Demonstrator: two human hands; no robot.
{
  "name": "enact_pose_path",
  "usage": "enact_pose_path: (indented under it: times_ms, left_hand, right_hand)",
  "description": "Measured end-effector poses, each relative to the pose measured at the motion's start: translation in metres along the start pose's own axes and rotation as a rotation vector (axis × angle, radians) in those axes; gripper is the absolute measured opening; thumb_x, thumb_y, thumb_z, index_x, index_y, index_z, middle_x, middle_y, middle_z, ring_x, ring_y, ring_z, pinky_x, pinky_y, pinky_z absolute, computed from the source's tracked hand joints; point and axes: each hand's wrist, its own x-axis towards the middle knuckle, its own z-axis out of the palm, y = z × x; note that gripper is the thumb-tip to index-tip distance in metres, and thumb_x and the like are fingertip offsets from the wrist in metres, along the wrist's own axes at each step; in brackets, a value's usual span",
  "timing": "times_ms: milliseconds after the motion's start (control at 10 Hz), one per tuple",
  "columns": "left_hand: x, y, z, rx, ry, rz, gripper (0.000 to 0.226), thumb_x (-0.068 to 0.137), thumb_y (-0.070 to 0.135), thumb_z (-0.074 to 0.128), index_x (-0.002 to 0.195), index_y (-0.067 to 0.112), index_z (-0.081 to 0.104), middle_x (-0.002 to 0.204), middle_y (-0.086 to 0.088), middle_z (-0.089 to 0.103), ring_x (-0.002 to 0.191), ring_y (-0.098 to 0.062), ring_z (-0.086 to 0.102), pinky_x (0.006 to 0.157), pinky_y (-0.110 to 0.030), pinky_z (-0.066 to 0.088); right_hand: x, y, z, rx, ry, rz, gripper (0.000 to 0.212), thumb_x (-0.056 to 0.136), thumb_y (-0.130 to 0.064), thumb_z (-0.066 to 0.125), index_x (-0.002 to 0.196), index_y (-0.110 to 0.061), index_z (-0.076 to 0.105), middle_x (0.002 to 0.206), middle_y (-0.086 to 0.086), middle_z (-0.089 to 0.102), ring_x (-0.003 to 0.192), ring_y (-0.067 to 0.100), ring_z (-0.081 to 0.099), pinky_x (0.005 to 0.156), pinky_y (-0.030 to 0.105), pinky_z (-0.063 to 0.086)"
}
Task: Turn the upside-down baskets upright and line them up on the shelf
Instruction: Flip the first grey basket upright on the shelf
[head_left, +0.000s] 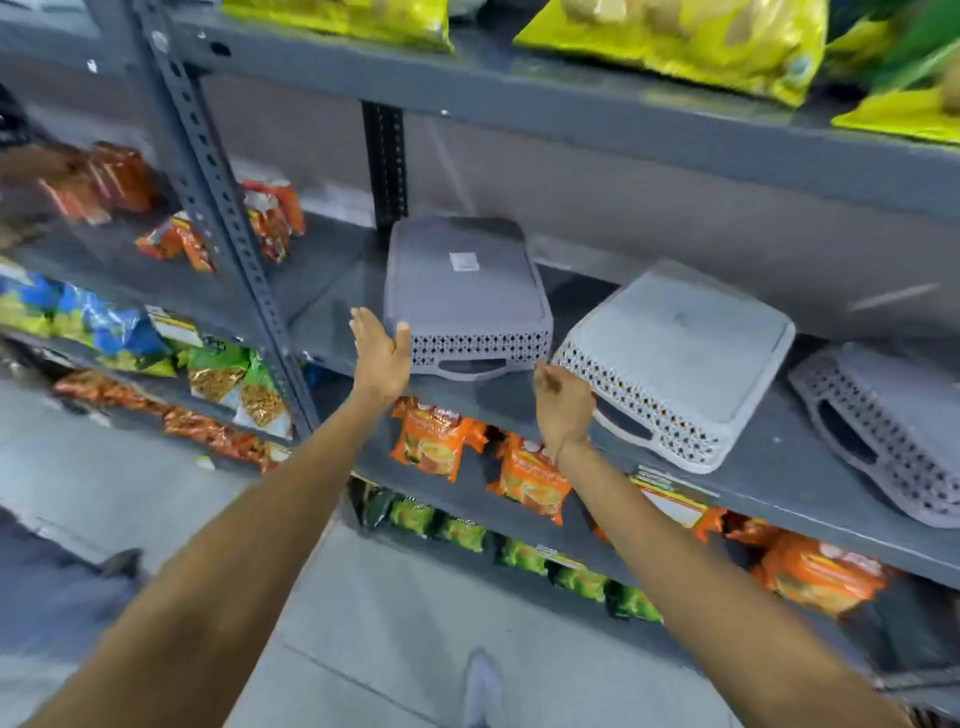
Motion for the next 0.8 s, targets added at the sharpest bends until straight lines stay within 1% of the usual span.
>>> enact_pose_path:
  times_ms: [100, 200, 300, 400, 500, 600, 700, 800]
  left_hand:
    - [0.012, 0.001, 0.002, -0.043, -0.019, -0.082, 0.072, 0.101, 0.035, 0.030, 0.148, -0.003, -0.010, 0.160, -0.017, -0.010, 0.148, -0.028, -0.009, 0.122, -0.040, 0.001]
    - [0.017, 0.000, 0.008, -0.143, -0.047, -0.130, 0.074, 0.098, 0.047, 0.033, 0.151, 0.007, 0.001, 0.160, -0.012, 0.011, 0.147, -0.028, 0.015, 0.121, -0.041, 0.016]
    - [0.016, -0.002, 0.008, -0.213, -0.066, -0.111, 0.069, 0.096, 0.052, 0.034, 0.150, 0.016, 0.013, 0.155, -0.007, 0.029, 0.139, -0.025, 0.033, 0.114, -0.038, 0.028]
    - [0.020, -0.004, 0.003, -0.256, -0.072, -0.123, 0.056, 0.098, 0.048, 0.031, 0.146, 0.018, 0.025, 0.141, -0.005, 0.047, 0.125, -0.021, 0.046, 0.096, -0.028, 0.034]
    - [0.022, -0.005, 0.002, -0.275, -0.071, -0.117, 0.054, 0.099, 0.045, 0.030, 0.145, 0.017, 0.028, 0.133, -0.005, 0.052, 0.124, -0.024, 0.049, 0.091, -0.027, 0.036]
    - [0.024, -0.007, -0.005, -0.242, -0.089, -0.066, 0.056, 0.100, 0.042, 0.030, 0.148, 0.016, 0.021, 0.142, -0.007, 0.047, 0.131, -0.026, 0.045, 0.097, -0.029, 0.037]
    - [0.029, -0.013, -0.011, -0.210, -0.090, 0.029, 0.066, 0.098, 0.044, 0.034, 0.151, 0.013, 0.009, 0.156, -0.007, 0.028, 0.142, -0.023, 0.030, 0.112, -0.033, 0.028]
    - [0.030, -0.022, -0.017, -0.079, -0.165, 0.254, 0.102, 0.081, 0.058, 0.056, 0.151, 0.009, 0.001, 0.161, -0.006, -0.007, 0.149, -0.019, 0.000, 0.119, -0.033, 0.012]
  right_hand:
    - [0.022, 0.006, 0.008, 0.102, 0.019, 0.212, 0.026, 0.089, 0.003, 0.050, 0.070, -0.005, 0.067, 0.073, 0.002, 0.057, 0.069, 0.015, 0.050, 0.051, 0.008, 0.042]
    - [0.043, 0.022, 0.019, 0.117, -0.150, 0.431, 0.035, 0.094, 0.003, 0.039, 0.068, -0.020, 0.046, 0.076, -0.003, 0.049, 0.069, 0.007, 0.051, 0.067, 0.019, 0.046]
    - [0.047, 0.021, 0.025, 0.177, -0.152, 0.487, 0.036, 0.097, 0.001, 0.032, 0.069, -0.019, 0.043, 0.073, -0.004, 0.054, 0.066, 0.005, 0.054, 0.067, 0.021, 0.049]
    - [0.048, 0.016, 0.035, 0.374, -0.086, 0.523, 0.036, 0.100, -0.003, 0.028, 0.072, -0.018, 0.044, 0.058, -0.007, 0.065, 0.055, 0.004, 0.062, 0.073, 0.016, 0.056]
    - [0.050, 0.017, 0.042, 0.459, -0.010, 0.534, 0.033, 0.100, -0.004, 0.031, 0.073, -0.018, 0.044, 0.074, -0.001, 0.055, 0.056, 0.006, 0.061, 0.081, 0.018, 0.055]
    - [0.047, 0.012, 0.054, 0.679, 0.068, 0.501, 0.033, 0.096, 0.006, 0.036, 0.071, -0.011, 0.048, 0.082, 0.010, 0.054, 0.058, 0.007, 0.069, 0.055, 0.011, 0.057]
    - [0.040, 0.016, 0.060, 0.746, 0.133, 0.484, 0.030, 0.091, 0.007, 0.049, 0.066, -0.009, 0.050, 0.084, 0.010, 0.060, 0.072, 0.015, 0.067, 0.050, 0.013, 0.057]
    - [0.028, 0.001, 0.069, 0.789, 0.143, 0.382, 0.033, 0.090, 0.010, 0.050, 0.063, -0.010, 0.051, 0.075, 0.004, 0.064, 0.075, 0.015, 0.064, 0.056, 0.016, 0.060]
